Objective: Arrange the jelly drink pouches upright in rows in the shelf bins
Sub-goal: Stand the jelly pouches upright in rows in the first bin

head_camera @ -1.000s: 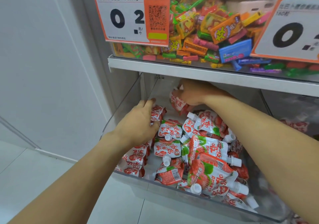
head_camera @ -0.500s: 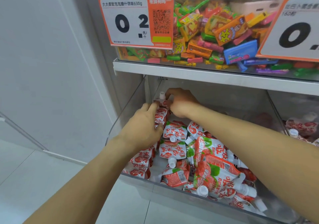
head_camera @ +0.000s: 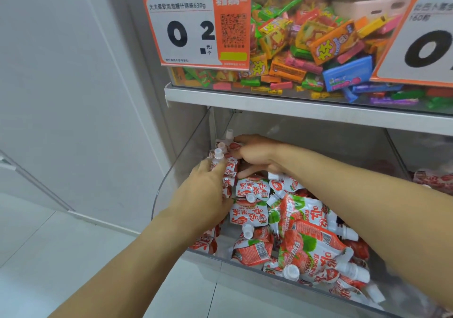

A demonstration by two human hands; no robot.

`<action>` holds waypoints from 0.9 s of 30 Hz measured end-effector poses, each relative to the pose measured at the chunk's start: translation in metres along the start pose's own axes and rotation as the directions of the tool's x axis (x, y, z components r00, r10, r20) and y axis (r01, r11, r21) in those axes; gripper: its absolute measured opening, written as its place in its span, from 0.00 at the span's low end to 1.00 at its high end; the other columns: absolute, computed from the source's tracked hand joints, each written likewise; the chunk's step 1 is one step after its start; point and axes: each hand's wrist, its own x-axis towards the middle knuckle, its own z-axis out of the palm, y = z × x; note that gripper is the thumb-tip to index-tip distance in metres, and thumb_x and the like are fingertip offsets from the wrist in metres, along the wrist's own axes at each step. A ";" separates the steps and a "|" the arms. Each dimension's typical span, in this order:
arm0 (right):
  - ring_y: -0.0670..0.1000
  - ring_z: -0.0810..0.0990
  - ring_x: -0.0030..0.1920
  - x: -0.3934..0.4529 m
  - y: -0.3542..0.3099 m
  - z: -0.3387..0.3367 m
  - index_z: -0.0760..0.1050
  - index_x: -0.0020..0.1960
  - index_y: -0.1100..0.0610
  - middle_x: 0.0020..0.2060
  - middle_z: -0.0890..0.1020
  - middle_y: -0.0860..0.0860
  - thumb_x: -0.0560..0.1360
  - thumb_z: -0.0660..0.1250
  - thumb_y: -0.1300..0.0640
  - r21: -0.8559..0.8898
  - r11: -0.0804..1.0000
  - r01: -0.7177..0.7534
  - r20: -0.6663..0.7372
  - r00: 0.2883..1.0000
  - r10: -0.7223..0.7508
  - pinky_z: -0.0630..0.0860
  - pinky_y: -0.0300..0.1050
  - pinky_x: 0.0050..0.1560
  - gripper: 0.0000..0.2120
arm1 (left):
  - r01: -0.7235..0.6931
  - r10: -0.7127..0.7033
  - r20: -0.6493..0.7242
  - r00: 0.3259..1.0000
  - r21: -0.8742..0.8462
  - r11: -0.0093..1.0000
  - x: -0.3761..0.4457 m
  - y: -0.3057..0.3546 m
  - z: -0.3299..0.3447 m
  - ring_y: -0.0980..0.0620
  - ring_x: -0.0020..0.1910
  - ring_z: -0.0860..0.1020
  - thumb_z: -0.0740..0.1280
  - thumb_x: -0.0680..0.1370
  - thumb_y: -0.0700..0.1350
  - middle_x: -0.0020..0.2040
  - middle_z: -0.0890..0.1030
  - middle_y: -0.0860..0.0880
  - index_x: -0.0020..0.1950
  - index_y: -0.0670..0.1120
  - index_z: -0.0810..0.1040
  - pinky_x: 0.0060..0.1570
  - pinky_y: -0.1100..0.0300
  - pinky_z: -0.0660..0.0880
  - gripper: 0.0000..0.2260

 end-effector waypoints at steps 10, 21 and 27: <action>0.57 0.79 0.61 -0.011 -0.016 -0.030 0.67 0.73 0.57 0.67 0.76 0.56 0.79 0.69 0.54 -0.496 0.867 0.043 0.071 0.997 -0.010 0.78 0.53 0.62 0.25 | -0.018 0.017 0.026 1.000 0.057 0.998 -0.001 -0.003 -0.005 0.47 0.68 0.67 0.67 0.75 0.50 0.68 0.68 0.48 0.76 0.54 0.62 0.64 0.54 0.70 0.30; 0.52 0.79 0.51 -0.018 -0.002 -0.011 0.75 0.64 0.55 0.57 0.81 0.50 0.67 0.77 0.40 -0.876 0.452 0.170 0.210 0.977 0.040 0.75 0.43 0.53 0.32 | -0.123 0.102 0.122 0.987 0.181 0.976 -0.010 -0.001 -0.007 0.45 0.76 0.56 0.64 0.77 0.55 0.78 0.50 0.47 0.79 0.55 0.49 0.71 0.53 0.63 0.35; 0.52 0.78 0.52 -0.038 -0.021 -0.016 0.75 0.65 0.55 0.50 0.80 0.46 0.63 0.76 0.33 -0.877 0.450 0.169 0.217 0.975 0.057 0.75 0.45 0.57 0.38 | -0.163 0.146 0.123 0.982 0.141 0.976 -0.004 -0.003 -0.012 0.44 0.77 0.54 0.65 0.76 0.55 0.79 0.47 0.46 0.79 0.57 0.50 0.71 0.50 0.64 0.35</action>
